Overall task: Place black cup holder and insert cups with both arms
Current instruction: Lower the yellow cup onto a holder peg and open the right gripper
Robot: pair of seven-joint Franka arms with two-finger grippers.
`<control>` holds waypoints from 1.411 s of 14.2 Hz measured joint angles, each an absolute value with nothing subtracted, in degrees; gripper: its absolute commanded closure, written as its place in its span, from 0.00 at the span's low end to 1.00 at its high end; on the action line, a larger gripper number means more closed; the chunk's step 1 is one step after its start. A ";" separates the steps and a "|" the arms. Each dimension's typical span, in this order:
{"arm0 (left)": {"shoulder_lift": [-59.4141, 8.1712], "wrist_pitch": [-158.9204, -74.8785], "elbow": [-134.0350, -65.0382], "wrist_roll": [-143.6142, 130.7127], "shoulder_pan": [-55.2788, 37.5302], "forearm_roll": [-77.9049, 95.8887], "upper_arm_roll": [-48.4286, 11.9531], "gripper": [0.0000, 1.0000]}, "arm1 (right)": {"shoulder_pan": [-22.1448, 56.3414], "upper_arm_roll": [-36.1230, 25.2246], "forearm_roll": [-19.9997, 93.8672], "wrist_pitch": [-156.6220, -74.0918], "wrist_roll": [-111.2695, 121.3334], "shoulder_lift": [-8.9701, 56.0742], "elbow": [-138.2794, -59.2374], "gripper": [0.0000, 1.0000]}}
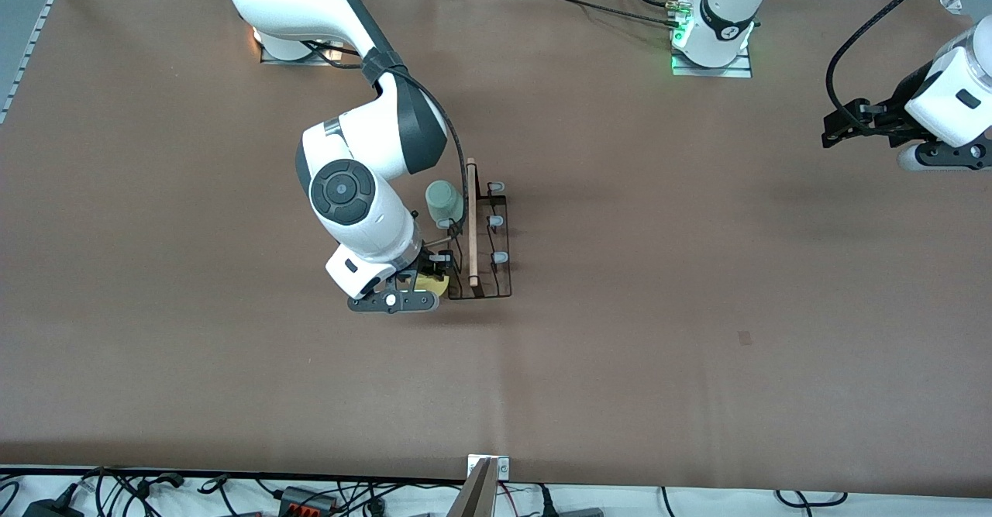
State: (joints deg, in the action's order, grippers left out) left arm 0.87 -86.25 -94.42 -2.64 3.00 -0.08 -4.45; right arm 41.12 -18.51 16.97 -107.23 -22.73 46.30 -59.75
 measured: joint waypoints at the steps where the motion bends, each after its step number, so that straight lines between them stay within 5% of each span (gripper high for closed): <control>1: 0.87 -86.25 -94.42 -2.64 3.00 -0.08 -4.44 0.00 | 41.12 -18.51 16.97 -107.09 -22.76 46.30 -59.75 0.76; 17: 0.87 -86.25 -94.42 -2.64 3.01 -0.08 -4.43 0.00 | 42.83 -18.19 21.04 -105.10 -24.70 47.89 -60.06 0.75; 18: 0.87 -86.25 -94.41 -2.64 3.01 -0.09 -4.43 0.00 | 43.04 -18.19 21.04 -105.10 -24.72 48.09 -60.16 0.71; 19: 0.87 -86.25 -94.41 -2.64 3.01 -0.08 -4.43 0.00 | 43.16 -18.18 21.04 -105.10 -24.72 48.43 -60.21 0.53; 20: 0.87 -86.25 -94.41 -2.64 3.01 -0.09 -4.43 0.00 | 43.17 -18.19 21.04 -105.10 -24.72 48.91 -60.34 0.01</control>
